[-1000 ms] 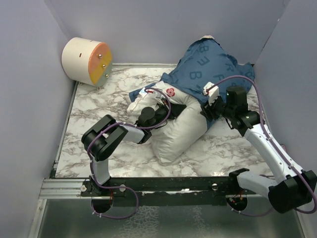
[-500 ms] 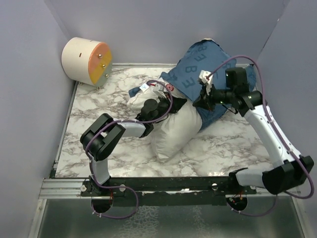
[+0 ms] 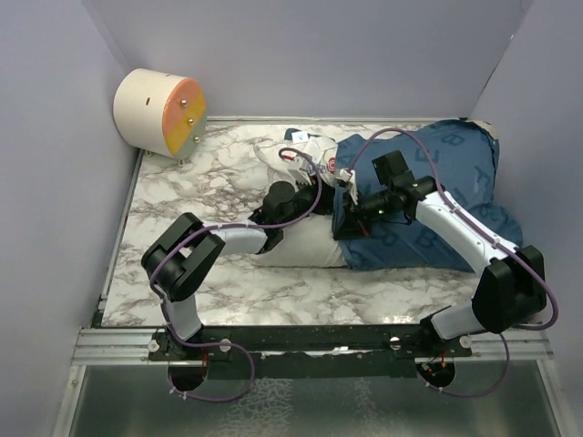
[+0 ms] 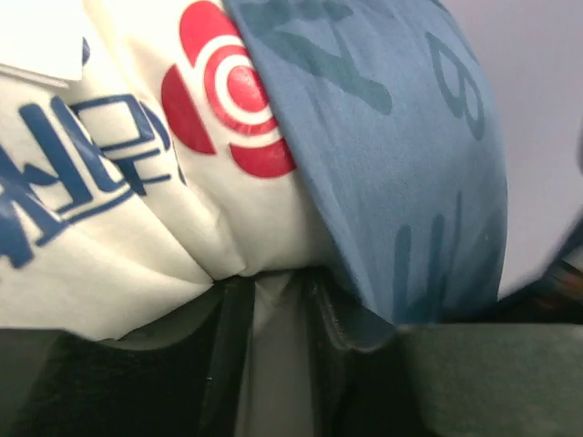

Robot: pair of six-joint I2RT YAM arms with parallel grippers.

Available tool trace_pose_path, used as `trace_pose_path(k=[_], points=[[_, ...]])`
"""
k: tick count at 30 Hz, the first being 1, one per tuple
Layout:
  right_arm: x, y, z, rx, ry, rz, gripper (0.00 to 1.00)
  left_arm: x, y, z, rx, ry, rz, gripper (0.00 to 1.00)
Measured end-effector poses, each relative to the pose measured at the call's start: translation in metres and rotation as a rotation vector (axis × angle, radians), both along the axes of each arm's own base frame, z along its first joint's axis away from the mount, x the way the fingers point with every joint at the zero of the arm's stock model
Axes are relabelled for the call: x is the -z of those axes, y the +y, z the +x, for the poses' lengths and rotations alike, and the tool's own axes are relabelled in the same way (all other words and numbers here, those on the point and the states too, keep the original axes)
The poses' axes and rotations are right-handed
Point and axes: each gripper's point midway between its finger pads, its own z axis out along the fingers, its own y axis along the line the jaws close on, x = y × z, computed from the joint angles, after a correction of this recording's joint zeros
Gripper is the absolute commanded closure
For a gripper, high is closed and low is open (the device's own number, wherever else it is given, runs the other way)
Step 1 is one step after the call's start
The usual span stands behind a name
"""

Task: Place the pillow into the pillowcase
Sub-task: Stuff the pillow into the pillowcase.

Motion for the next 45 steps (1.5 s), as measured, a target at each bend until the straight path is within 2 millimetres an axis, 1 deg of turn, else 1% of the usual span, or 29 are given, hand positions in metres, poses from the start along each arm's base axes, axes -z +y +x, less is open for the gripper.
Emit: trace_pose_path(k=[1, 2, 3, 4, 5, 7, 10, 12, 16, 17, 19, 21, 22, 25, 29, 32, 34, 35, 36, 37, 38, 39, 40, 41, 43, 45], points=[[0.012, -0.008, -0.001, 0.025, 0.036, -0.014, 0.99, 0.002, 0.002, -0.004, 0.003, 0.0, 0.012, 0.54], [0.019, -0.014, 0.0, 0.051, 0.063, -0.021, 0.99, 0.002, 0.005, -0.01, 0.009, -0.003, 0.029, 0.51], [0.023, -0.021, 0.003, 0.078, 0.083, -0.019, 0.99, 0.001, 0.008, -0.014, 0.011, -0.008, 0.043, 0.46], [0.024, -0.024, 0.005, 0.094, 0.092, -0.014, 0.99, -0.001, 0.013, -0.018, 0.011, -0.014, 0.063, 0.44], [0.022, -0.026, 0.007, 0.106, 0.093, -0.003, 0.99, -0.005, 0.018, -0.023, 0.011, -0.025, 0.082, 0.4], [0.015, -0.029, 0.011, 0.122, 0.079, 0.022, 0.99, -0.012, 0.03, -0.033, 0.009, -0.041, 0.128, 0.39], [0.005, -0.029, 0.013, 0.131, 0.059, 0.05, 0.99, -0.02, 0.052, -0.048, 0.002, -0.059, 0.213, 0.32], [0.002, -0.029, 0.014, 0.133, 0.059, 0.062, 0.99, -0.026, 0.069, -0.062, -0.001, -0.064, 0.27, 0.24], [-0.005, -0.029, 0.017, 0.131, 0.052, 0.085, 0.99, -0.031, 0.104, -0.092, -0.002, -0.077, 0.357, 0.03], [-0.007, -0.03, 0.018, 0.131, 0.049, 0.09, 0.99, -0.03, 0.112, -0.099, -0.005, -0.075, 0.376, 0.01], [-0.012, -0.028, 0.019, 0.125, 0.042, 0.103, 0.99, -0.022, 0.128, -0.11, -0.013, -0.062, 0.41, 0.01], [-0.017, -0.027, 0.02, 0.118, 0.036, 0.115, 0.99, -0.011, 0.141, -0.12, -0.025, -0.043, 0.437, 0.01], [-0.02, -0.026, 0.02, 0.115, 0.033, 0.12, 0.99, 0.0, 0.149, -0.127, -0.028, -0.03, 0.452, 0.01], [-0.029, -0.025, 0.021, 0.106, 0.025, 0.135, 0.99, 0.029, 0.162, -0.14, -0.024, 0.009, 0.487, 0.01], [-0.037, -0.023, 0.025, 0.102, 0.023, 0.147, 0.99, 0.06, 0.17, -0.149, -0.014, 0.038, 0.522, 0.01], [-0.041, -0.02, 0.03, 0.101, 0.041, 0.154, 0.99, 0.074, 0.166, -0.144, -0.01, 0.026, 0.526, 0.01], [-0.045, -0.018, 0.035, 0.102, 0.05, 0.156, 0.99, 0.082, 0.157, -0.134, -0.009, 0.02, 0.53, 0.04], [-0.047, -0.016, 0.038, 0.104, 0.054, 0.157, 0.99, 0.087, 0.152, -0.127, -0.007, 0.022, 0.541, 0.11], [-0.05, -0.013, 0.043, 0.102, 0.055, 0.156, 0.99, 0.095, 0.146, -0.119, -0.005, 0.028, 0.558, 0.26], [-0.054, -0.01, 0.047, 0.1, 0.054, 0.158, 0.99, 0.096, 0.141, -0.113, -0.007, 0.021, 0.561, 0.56], [-0.057, -0.007, 0.05, 0.097, 0.051, 0.158, 0.99, 0.098, 0.133, -0.103, -0.01, 0.022, 0.571, 0.82], [-0.063, -0.003, 0.053, 0.092, 0.047, 0.157, 0.99, 0.094, 0.125, -0.091, -0.016, 0.013, 0.564, 0.94], [-0.069, 0.002, 0.058, 0.089, 0.034, 0.158, 0.99, 0.089, 0.116, -0.079, -0.022, 0.001, 0.559, 0.99], [-0.075, 0.006, 0.061, 0.087, 0.025, 0.159, 0.99, 0.083, 0.108, -0.068, -0.031, -0.011, 0.545, 1.0], [-0.09, 0.015, 0.071, 0.079, -0.005, 0.169, 0.99, 0.068, 0.096, -0.049, -0.056, -0.047, 0.499, 1.0], [-0.105, 0.023, 0.08, 0.075, -0.031, 0.179, 0.99, 0.055, 0.091, -0.038, -0.09, -0.085, 0.449, 1.0]])
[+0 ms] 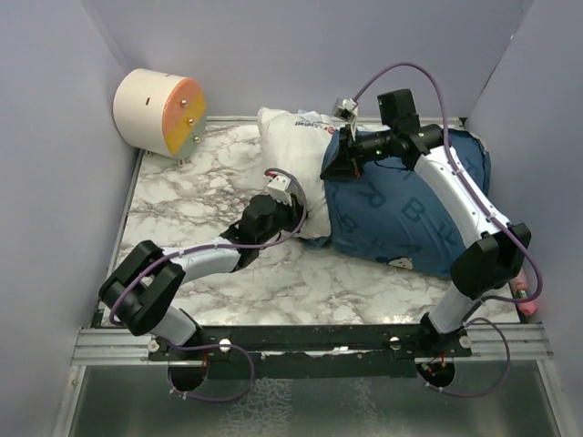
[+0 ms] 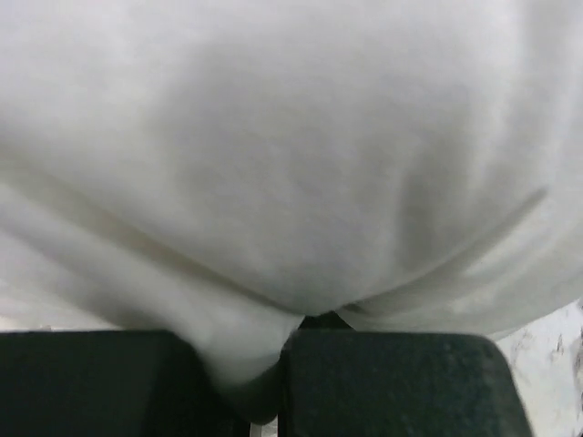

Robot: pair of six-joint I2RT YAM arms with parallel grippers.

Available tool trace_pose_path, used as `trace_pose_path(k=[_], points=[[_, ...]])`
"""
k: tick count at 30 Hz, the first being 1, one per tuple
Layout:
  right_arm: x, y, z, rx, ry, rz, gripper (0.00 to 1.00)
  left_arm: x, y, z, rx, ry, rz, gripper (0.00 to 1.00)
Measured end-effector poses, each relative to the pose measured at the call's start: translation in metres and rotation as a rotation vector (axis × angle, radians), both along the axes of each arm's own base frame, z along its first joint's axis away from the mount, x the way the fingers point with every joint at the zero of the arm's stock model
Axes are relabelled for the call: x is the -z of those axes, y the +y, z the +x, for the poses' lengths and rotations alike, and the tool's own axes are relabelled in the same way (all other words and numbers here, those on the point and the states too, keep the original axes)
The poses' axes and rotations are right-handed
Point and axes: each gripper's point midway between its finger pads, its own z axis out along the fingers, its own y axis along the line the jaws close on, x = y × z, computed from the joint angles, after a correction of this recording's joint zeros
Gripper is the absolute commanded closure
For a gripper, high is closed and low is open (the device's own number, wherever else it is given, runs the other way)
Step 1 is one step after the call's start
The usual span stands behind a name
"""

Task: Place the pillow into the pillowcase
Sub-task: Stuff the pillow into the pillowcase.

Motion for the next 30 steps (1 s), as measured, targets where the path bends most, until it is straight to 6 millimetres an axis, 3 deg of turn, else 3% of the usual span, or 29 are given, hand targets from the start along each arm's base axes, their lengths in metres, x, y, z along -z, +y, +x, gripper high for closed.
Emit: trace_pose_path(k=[5, 8, 12, 15, 20, 22, 26, 30], points=[[-0.024, 0.026, 0.013, -0.01, -0.012, 0.0, 0.99, -0.028, -0.013, 0.003, -0.046, -0.12, -0.066, 1.0], [-0.029, 0.034, 0.017, 0.003, 0.004, -0.01, 0.99, -0.036, -0.038, -0.023, -0.002, -0.189, -0.111, 1.0], [-0.023, 0.032, 0.013, 0.02, 0.065, -0.032, 0.99, -0.029, -0.073, -0.067, 0.071, -0.232, -0.172, 1.0], [-0.008, 0.034, 0.011, 0.013, 0.088, -0.041, 0.99, -0.02, -0.09, -0.096, 0.128, -0.226, -0.229, 1.0], [0.052, 0.028, -0.006, 0.005, 0.1, -0.09, 0.97, -0.001, -0.076, -0.11, 0.104, -0.174, -0.26, 1.0], [0.067, 0.019, -0.018, 0.013, 0.076, -0.112, 0.82, 0.009, -0.071, -0.112, 0.097, -0.15, -0.243, 1.0], [0.059, -0.014, -0.033, 0.066, -0.042, -0.107, 0.41, 0.02, -0.074, -0.115, 0.108, -0.112, -0.208, 1.0], [0.046, -0.052, -0.042, 0.139, -0.141, -0.086, 0.23, 0.014, -0.08, -0.113, 0.103, -0.086, -0.24, 1.0]])
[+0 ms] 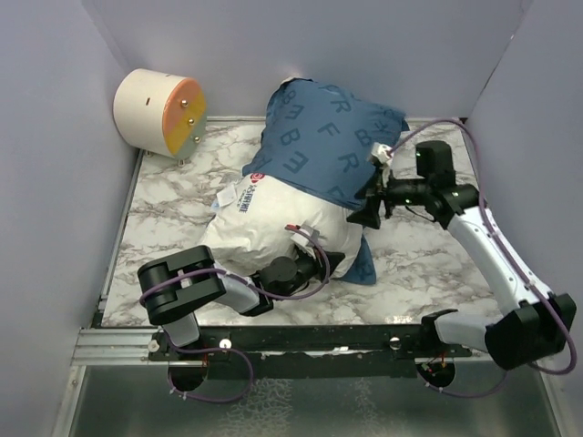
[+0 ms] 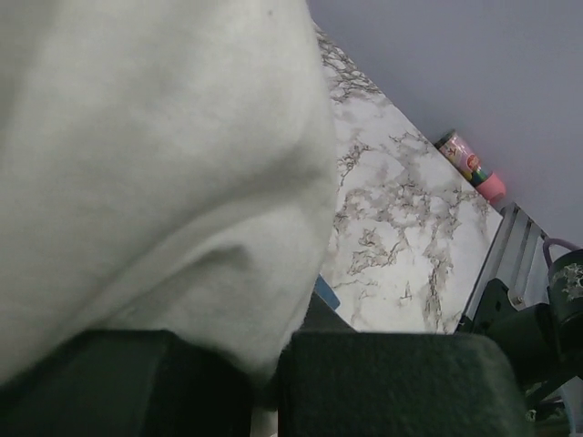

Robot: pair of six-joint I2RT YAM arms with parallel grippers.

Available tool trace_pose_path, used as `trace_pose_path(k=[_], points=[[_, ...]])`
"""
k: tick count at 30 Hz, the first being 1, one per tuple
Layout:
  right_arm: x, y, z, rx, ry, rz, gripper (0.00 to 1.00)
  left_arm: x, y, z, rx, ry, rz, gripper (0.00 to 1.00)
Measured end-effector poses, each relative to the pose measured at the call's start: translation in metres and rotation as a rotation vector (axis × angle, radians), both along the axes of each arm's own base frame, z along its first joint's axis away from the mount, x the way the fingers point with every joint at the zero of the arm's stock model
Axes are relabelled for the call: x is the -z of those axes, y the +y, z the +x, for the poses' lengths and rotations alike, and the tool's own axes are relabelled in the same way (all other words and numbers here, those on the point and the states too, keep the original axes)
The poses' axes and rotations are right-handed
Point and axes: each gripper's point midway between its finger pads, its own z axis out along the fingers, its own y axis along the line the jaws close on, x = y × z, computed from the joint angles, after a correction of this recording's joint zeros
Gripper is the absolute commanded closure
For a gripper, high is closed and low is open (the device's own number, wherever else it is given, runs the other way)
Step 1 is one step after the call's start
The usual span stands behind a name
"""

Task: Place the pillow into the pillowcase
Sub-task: Stuff the pillow into the pillowcase.

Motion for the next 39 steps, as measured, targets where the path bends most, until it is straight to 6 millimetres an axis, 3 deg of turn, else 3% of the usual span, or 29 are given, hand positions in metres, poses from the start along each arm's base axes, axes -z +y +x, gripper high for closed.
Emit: trace_pose_path(k=[5, 7, 12, 15, 22, 26, 28, 31, 33, 35, 37, 39], points=[[0.01, -0.06, 0.001, 0.197, -0.065, 0.029, 0.22, 0.003, 0.002, -0.003, -0.006, 0.06, -0.039, 1.0], [0.025, -0.07, 0.004, 0.252, -0.049, 0.039, 0.23, 0.005, 0.004, -0.004, -0.008, 0.083, -0.048, 1.0], [0.09, -0.083, 0.011, 0.371, 0.129, 0.036, 0.25, -0.005, 0.008, -0.006, -0.016, 0.116, -0.065, 1.0], [0.114, -0.087, 0.011, 0.423, 0.206, 0.041, 0.25, -0.014, 0.012, -0.007, -0.02, 0.137, -0.08, 1.0], [0.14, -0.077, 0.019, 0.462, 0.352, 0.123, 0.26, -0.041, 0.003, -0.005, -0.006, 0.173, -0.075, 1.0], [0.166, -0.07, 0.021, 0.457, 0.505, 0.142, 0.27, -0.043, 0.0, -0.007, 0.011, 0.186, -0.051, 1.0], [0.18, -0.068, 0.023, 0.46, 0.589, 0.144, 0.4, -0.043, 0.001, -0.006, 0.014, 0.19, -0.043, 1.0], [0.194, -0.063, 0.025, 0.445, 0.689, 0.156, 0.76, -0.044, 0.003, -0.004, 0.014, 0.196, -0.033, 1.0], [0.196, -0.059, 0.026, 0.419, 0.736, 0.173, 0.92, -0.045, 0.004, 0.0, 0.013, 0.2, -0.027, 1.0], [0.19, -0.055, 0.024, 0.382, 0.76, 0.196, 0.99, -0.046, 0.006, 0.006, 0.012, 0.202, -0.029, 1.0], [0.179, -0.052, 0.021, 0.333, 0.755, 0.215, 0.99, -0.049, 0.008, 0.017, 0.006, 0.203, -0.035, 1.0], [0.167, -0.05, 0.014, 0.275, 0.735, 0.228, 0.99, -0.053, 0.01, 0.038, -0.02, 0.2, -0.042, 1.0]])
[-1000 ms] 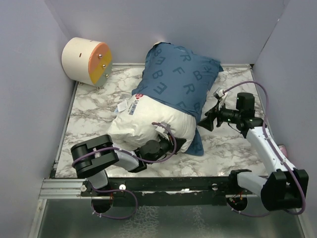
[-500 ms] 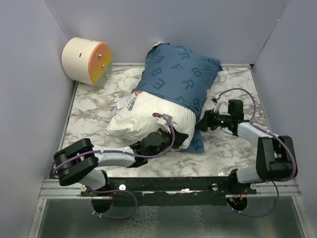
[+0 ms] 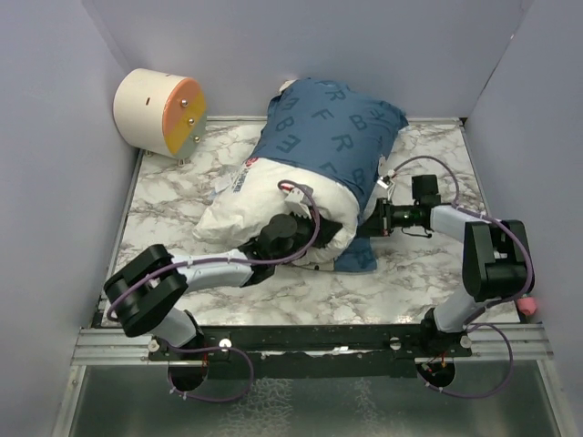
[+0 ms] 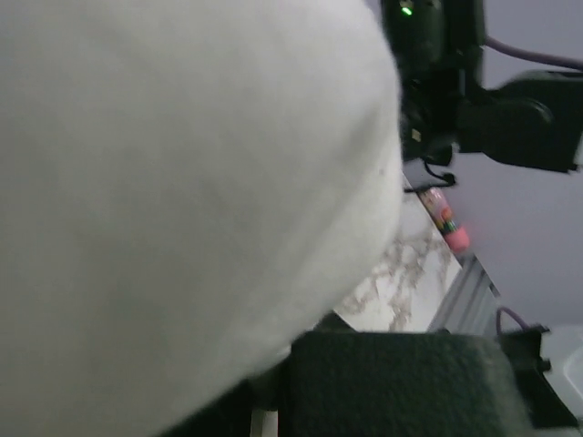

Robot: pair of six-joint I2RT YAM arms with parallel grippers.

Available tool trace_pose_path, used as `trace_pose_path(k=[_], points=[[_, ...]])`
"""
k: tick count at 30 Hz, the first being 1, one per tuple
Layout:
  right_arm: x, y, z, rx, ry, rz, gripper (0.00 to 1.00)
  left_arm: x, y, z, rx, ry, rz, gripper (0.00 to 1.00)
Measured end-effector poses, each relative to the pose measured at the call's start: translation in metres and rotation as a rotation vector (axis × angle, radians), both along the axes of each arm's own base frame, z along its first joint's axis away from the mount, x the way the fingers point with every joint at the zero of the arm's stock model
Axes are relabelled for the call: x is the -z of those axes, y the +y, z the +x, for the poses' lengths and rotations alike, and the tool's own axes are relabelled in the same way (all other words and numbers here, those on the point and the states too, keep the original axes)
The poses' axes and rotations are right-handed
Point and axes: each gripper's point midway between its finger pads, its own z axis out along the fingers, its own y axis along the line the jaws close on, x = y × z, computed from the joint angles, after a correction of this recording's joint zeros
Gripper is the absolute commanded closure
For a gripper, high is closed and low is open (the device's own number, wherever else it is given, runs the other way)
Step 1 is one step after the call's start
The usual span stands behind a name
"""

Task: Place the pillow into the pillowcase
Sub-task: Stuff the pillow into the pillowcase.

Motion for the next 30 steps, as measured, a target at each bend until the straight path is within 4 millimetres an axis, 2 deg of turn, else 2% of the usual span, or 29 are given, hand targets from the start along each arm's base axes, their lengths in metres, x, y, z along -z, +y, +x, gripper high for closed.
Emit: trace_pose_path(k=[2, 5, 9, 13, 16, 21, 24, 25, 27, 29, 30], points=[[-0.018, 0.003, -0.009, -0.08, -0.072, 0.023, 0.99, -0.002, 0.002, 0.026, -0.043, -0.013, 0.008, 1.0], [-0.048, 0.005, -0.012, -0.186, -0.213, 0.049, 0.99, -0.011, 0.002, 0.068, -0.119, -0.067, 0.034, 1.0], [-0.092, 0.023, -0.01, -0.367, -0.468, 0.03, 0.99, -0.035, -0.003, 0.12, -0.236, -0.157, 0.068, 1.0], [-0.109, 0.038, -0.023, -0.507, -0.645, 0.014, 0.99, -0.05, -0.001, 0.165, -0.363, -0.194, 0.106, 1.0], [-0.115, 0.044, -0.035, -0.577, -0.75, -0.038, 0.99, -0.044, -0.003, 0.185, -0.416, -0.185, 0.145, 1.0], [-0.138, 0.039, -0.041, -0.571, -0.91, -0.164, 0.99, -0.044, -0.012, 0.198, -0.439, -0.175, 0.135, 1.0], [-0.133, 0.04, -0.041, -0.53, -0.884, -0.192, 0.97, -0.047, -0.018, 0.196, -0.383, -0.191, 0.079, 1.0], [-0.128, 0.041, -0.04, -0.514, -0.854, -0.195, 0.92, -0.044, -0.019, 0.194, -0.355, -0.195, 0.065, 1.0], [-0.113, 0.043, -0.042, -0.49, -0.779, -0.206, 0.72, -0.037, -0.024, 0.184, -0.267, -0.206, 0.031, 0.98], [-0.106, 0.048, -0.054, -0.497, -0.684, -0.18, 0.58, -0.022, -0.024, 0.164, -0.147, -0.207, -0.003, 0.88], [-0.106, 0.051, -0.062, -0.514, -0.658, -0.158, 0.53, -0.014, -0.023, 0.154, -0.101, -0.198, -0.007, 0.79]])
